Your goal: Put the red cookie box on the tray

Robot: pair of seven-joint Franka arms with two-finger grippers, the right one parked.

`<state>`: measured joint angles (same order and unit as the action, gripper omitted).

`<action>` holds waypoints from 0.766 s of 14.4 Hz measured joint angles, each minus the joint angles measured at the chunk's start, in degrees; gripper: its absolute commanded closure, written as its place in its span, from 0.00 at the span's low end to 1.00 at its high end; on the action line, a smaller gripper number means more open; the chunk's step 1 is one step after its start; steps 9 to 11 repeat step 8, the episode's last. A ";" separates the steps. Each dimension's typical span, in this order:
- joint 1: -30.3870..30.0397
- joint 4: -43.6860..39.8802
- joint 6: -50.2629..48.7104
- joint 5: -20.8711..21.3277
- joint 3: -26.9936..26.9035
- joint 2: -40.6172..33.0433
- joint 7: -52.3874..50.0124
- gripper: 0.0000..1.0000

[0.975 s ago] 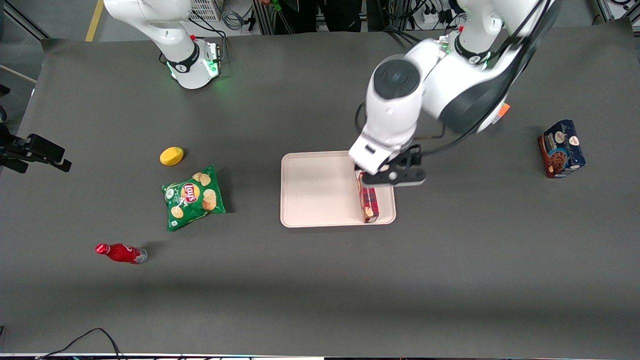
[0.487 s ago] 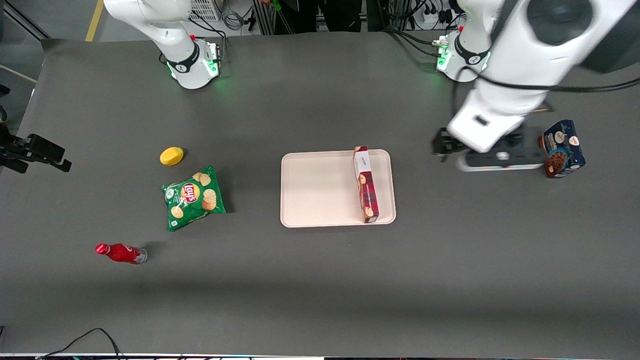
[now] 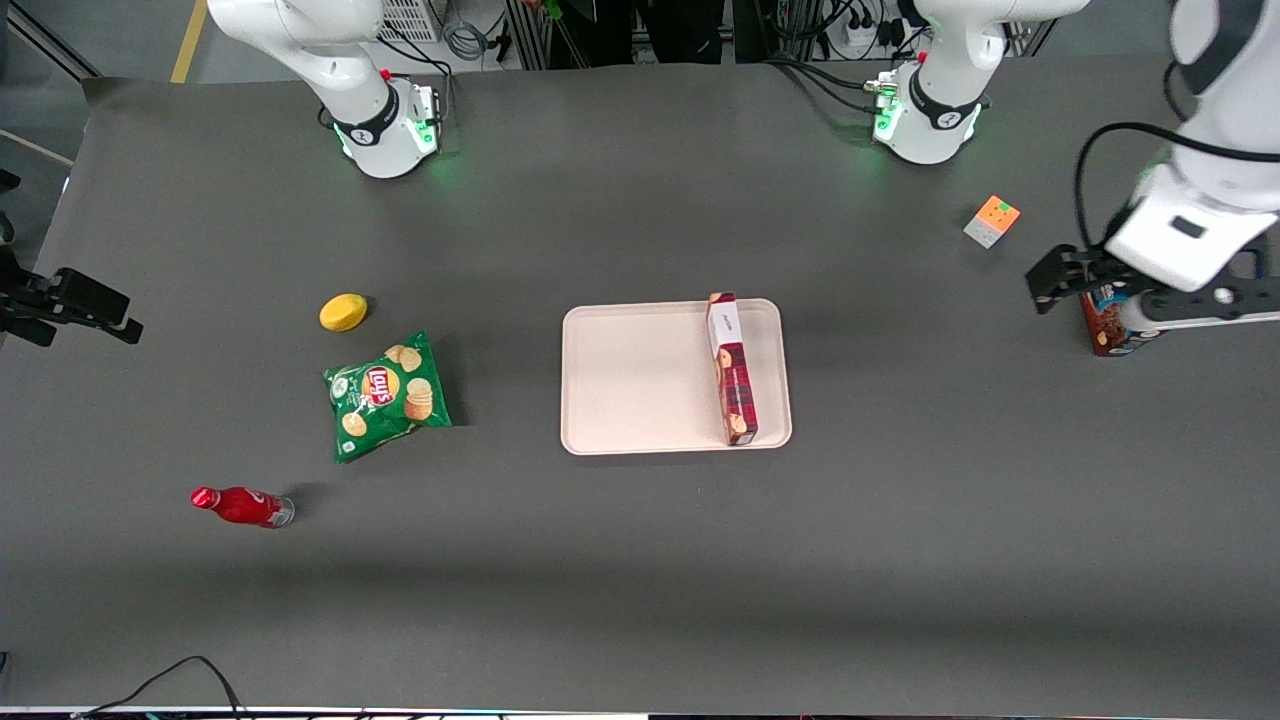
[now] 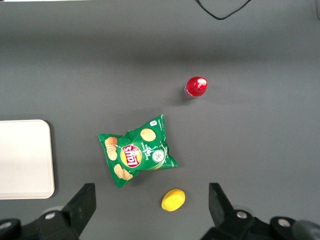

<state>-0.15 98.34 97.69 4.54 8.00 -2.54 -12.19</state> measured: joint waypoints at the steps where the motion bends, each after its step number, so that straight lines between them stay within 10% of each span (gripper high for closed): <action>1: -0.01 2.51 1.70 -1.23 -1.40 -1.27 0.56 0.00; 11: 0.39 7.95 4.24 -6.37 -2.34 -4.52 0.78 0.00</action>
